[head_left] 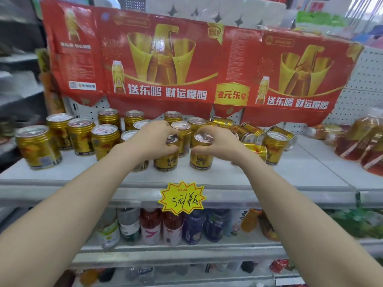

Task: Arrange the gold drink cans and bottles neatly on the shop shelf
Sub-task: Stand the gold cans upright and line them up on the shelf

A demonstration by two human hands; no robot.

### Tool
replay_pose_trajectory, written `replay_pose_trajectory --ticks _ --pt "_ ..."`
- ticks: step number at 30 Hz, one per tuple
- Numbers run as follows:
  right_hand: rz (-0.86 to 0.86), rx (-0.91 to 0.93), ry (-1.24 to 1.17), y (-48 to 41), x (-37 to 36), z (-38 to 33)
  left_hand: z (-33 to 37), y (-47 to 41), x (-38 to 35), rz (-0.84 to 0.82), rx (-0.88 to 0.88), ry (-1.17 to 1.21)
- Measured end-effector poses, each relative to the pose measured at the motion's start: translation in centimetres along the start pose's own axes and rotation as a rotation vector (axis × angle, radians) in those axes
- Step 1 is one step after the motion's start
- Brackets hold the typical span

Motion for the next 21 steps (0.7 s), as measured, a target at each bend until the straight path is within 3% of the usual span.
replay_pose_trajectory --ticks 4,6,9,13,16,21 --pt "-0.067 0.041 -0.111 0.4 0.7 1.1 0.1 0.1 0.3 0.013 0.061 -0.041" --pt "-0.007 0.021 -0.182 1.4 2.5 2.7 1.2 -0.2 1.0 0.058 0.054 -0.030" --pt "0.038 -0.085 0.019 2.6 4.9 6.3 4.0 -1.3 1.9 0.122 -0.028 0.027" --pt "-0.183 -0.211 0.311 3.9 3.7 9.8 7.7 -3.8 0.7 0.051 -0.109 0.030" --pt "-0.210 -0.197 0.443 4.2 2.2 10.9 8.6 -4.8 -1.0 -0.003 -0.110 0.003" --pt "-0.182 -0.130 0.394 4.0 2.1 11.0 7.7 -4.7 -1.5 -0.013 -0.060 -0.002"
Point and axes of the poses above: each hand's wrist, its own y-axis away from the middle knuckle, its own x-axis out of the back of the hand, z = x × y, the point moved 7 cm from there along -y, towards the middle knuckle, and after that the axes turned 13 degrees about -z, right-handed, at the moved point
